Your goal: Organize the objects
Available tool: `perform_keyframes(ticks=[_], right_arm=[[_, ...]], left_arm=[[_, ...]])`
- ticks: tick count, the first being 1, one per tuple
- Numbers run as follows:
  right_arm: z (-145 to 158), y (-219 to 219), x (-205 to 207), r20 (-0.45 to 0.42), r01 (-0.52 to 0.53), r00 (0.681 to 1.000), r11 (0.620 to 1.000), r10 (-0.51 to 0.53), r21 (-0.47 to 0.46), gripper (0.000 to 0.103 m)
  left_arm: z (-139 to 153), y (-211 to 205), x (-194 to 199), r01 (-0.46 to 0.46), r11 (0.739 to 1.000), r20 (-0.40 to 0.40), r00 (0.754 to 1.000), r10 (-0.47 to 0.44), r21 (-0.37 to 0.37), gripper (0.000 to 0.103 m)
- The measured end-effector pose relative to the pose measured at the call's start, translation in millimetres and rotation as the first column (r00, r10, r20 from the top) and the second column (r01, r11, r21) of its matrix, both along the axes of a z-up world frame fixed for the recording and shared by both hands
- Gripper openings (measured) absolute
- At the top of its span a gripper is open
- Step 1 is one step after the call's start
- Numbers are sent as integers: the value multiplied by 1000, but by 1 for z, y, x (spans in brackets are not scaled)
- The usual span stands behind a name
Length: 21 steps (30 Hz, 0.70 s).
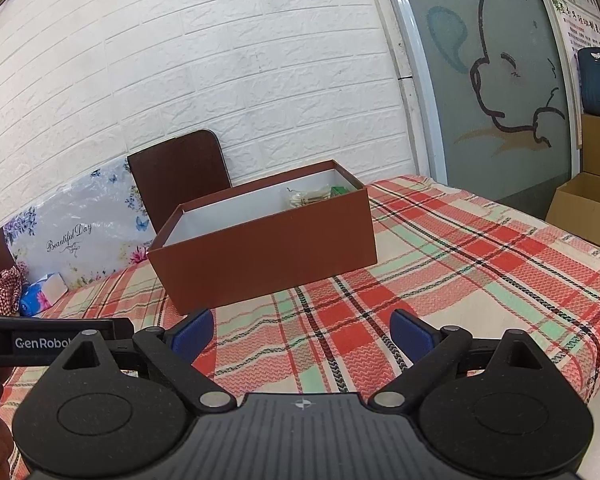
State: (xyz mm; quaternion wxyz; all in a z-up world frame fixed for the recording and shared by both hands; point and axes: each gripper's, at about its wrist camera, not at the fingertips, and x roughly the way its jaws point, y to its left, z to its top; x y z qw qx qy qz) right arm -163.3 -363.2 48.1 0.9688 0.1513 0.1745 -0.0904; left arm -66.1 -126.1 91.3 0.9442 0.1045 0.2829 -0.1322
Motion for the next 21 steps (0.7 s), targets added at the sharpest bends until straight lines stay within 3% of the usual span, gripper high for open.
perform_keyframes(ticks=[21], right_arm=[[-5, 5, 3, -21, -6, 1000, 1000, 6, 3, 95]], left_arm=[[-17, 11, 20, -99, 995, -105, 990, 99, 0, 103]])
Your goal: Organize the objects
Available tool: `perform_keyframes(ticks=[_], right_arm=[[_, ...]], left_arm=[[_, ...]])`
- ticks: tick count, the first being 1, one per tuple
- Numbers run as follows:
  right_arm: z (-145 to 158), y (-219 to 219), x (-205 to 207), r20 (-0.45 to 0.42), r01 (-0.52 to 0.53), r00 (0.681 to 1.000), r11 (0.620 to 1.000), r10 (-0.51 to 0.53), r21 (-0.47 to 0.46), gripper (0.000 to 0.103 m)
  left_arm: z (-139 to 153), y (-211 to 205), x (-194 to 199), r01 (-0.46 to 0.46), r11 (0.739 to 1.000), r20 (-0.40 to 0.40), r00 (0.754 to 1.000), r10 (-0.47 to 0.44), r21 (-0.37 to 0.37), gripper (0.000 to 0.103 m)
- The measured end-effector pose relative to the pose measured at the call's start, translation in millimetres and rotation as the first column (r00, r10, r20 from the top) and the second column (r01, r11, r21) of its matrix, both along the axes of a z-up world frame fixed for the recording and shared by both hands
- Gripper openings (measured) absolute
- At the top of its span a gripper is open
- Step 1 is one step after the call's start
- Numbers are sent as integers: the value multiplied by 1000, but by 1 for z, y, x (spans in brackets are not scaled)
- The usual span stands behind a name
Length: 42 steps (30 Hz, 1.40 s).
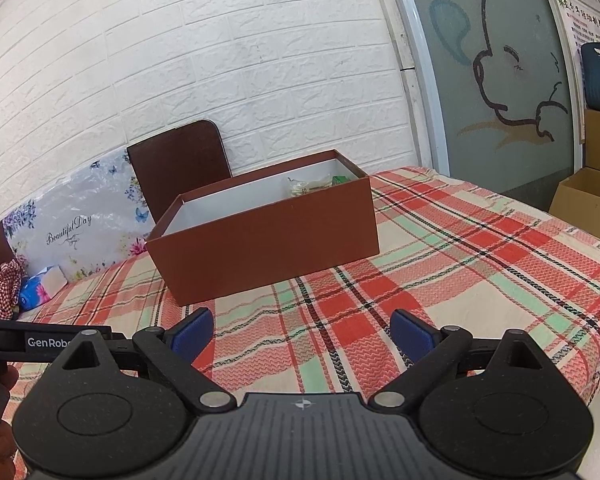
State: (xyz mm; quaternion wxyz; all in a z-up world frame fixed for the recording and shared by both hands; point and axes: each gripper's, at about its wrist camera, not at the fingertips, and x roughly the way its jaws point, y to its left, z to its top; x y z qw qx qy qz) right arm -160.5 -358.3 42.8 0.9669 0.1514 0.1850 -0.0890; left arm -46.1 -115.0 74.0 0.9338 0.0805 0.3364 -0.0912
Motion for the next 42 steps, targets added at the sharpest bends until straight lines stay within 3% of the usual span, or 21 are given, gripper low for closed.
perform_keyframes(ticks=[42], right_arm=[[-4, 2, 2, -8, -17, 1000, 1000, 17, 4, 95]], left_arm=[[-9, 1, 3, -4, 999, -26, 1000, 5, 38, 103]])
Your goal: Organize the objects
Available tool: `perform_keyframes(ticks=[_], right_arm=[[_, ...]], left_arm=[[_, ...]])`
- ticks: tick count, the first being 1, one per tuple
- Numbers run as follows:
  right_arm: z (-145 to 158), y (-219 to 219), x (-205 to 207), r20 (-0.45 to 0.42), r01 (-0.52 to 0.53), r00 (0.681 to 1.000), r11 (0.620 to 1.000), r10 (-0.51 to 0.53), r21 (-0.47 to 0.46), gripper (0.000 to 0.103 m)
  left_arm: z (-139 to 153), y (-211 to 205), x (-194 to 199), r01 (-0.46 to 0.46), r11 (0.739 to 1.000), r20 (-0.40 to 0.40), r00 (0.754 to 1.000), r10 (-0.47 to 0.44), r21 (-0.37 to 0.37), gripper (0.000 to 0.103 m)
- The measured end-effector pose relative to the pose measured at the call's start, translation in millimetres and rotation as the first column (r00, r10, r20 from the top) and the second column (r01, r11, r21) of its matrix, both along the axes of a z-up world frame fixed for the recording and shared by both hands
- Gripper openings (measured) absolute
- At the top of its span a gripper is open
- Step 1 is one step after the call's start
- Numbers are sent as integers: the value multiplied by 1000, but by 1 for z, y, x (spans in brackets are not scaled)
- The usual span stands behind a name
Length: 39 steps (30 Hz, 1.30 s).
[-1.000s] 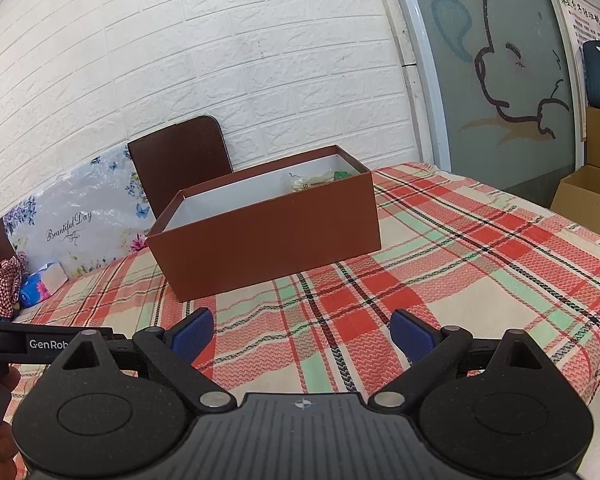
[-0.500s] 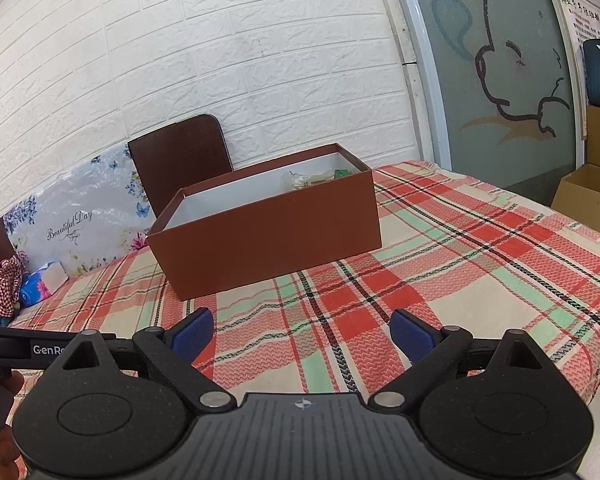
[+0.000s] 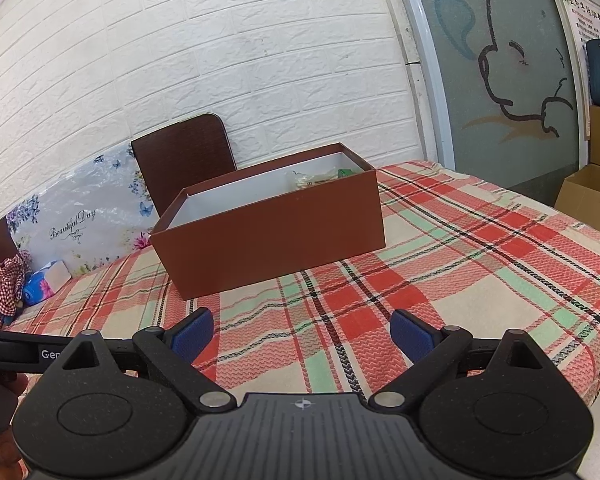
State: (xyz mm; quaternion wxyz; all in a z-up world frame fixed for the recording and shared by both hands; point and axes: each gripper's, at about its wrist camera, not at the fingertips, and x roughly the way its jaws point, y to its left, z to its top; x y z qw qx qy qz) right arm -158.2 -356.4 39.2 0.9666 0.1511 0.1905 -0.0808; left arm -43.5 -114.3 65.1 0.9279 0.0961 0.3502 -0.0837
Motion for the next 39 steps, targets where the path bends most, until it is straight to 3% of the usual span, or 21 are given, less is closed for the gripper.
perform_keyframes(ticks=[39], right_arm=[[-1, 2, 2, 2, -7, 1000, 1000, 7, 1, 95]], left_arm=[[-3, 0, 3, -1, 1000, -10, 1000, 1, -5, 103]])
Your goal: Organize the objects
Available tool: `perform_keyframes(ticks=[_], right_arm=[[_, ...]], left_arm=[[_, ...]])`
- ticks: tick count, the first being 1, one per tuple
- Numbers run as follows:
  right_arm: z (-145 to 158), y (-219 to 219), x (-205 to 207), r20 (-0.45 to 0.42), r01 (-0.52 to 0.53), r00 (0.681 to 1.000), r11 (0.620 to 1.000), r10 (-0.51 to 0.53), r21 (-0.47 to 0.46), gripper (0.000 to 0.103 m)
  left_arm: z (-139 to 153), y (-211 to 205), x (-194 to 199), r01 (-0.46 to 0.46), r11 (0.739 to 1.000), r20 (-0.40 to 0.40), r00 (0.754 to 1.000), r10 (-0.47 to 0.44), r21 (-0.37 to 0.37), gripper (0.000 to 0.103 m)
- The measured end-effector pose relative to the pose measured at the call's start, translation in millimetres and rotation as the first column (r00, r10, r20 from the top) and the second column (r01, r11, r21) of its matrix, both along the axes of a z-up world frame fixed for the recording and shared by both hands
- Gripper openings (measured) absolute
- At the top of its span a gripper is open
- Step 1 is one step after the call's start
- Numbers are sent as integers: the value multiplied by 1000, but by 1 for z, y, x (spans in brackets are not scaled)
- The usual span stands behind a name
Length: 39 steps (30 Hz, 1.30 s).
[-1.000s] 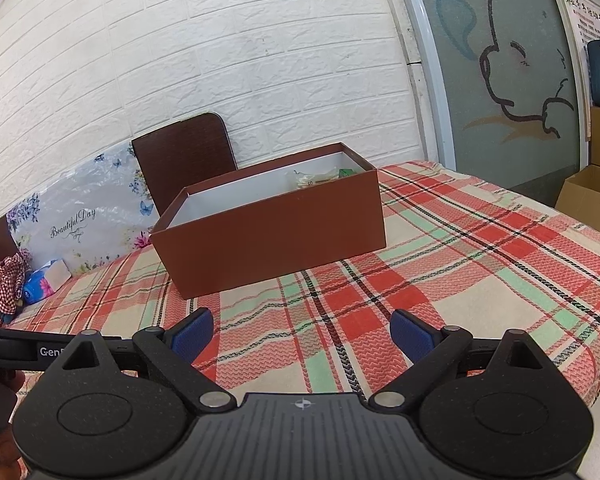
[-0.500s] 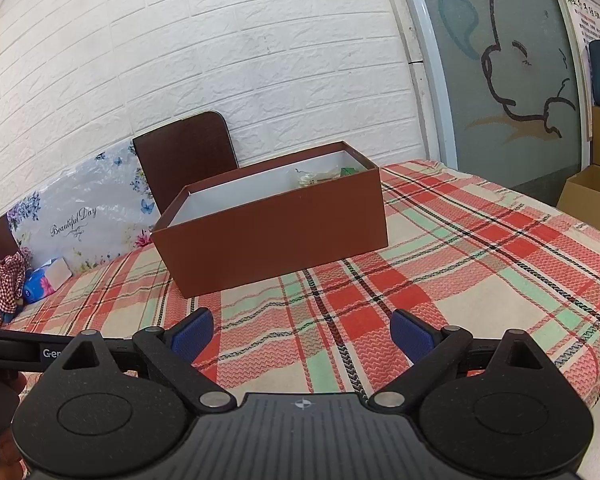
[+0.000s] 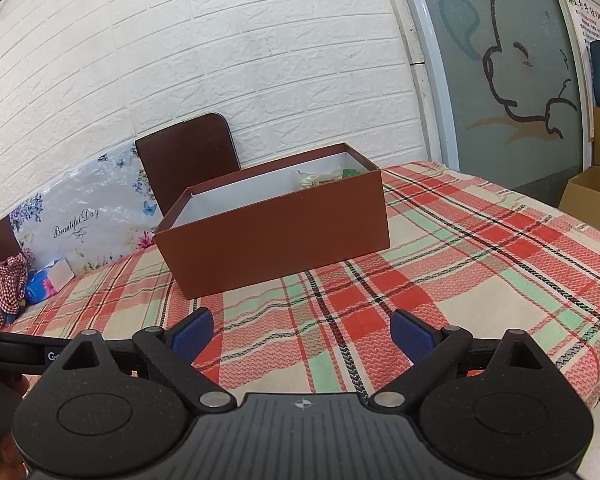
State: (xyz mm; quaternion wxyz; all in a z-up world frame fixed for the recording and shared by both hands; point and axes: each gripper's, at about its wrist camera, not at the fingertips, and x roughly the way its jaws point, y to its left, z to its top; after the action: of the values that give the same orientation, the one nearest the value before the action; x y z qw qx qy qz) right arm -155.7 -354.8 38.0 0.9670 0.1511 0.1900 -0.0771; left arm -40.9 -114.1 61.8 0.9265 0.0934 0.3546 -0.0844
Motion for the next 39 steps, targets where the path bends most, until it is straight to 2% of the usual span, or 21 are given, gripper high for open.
perform_keyframes(ticks=[33, 37, 39], right_arm=[[1, 1, 0, 0, 0, 1000, 1000, 0, 0, 96], [1, 1, 0, -1, 0, 1000, 1000, 0, 1, 96], [1, 1, 0, 0, 1, 1000, 1000, -1, 0, 96]], left_arm=[[0, 0, 0, 5, 1000, -2, 1000, -5, -3, 103], [3, -1, -7, 40, 999, 45, 998, -40, 0, 103], [3, -1, -6, 51, 999, 41, 998, -51, -4, 103]])
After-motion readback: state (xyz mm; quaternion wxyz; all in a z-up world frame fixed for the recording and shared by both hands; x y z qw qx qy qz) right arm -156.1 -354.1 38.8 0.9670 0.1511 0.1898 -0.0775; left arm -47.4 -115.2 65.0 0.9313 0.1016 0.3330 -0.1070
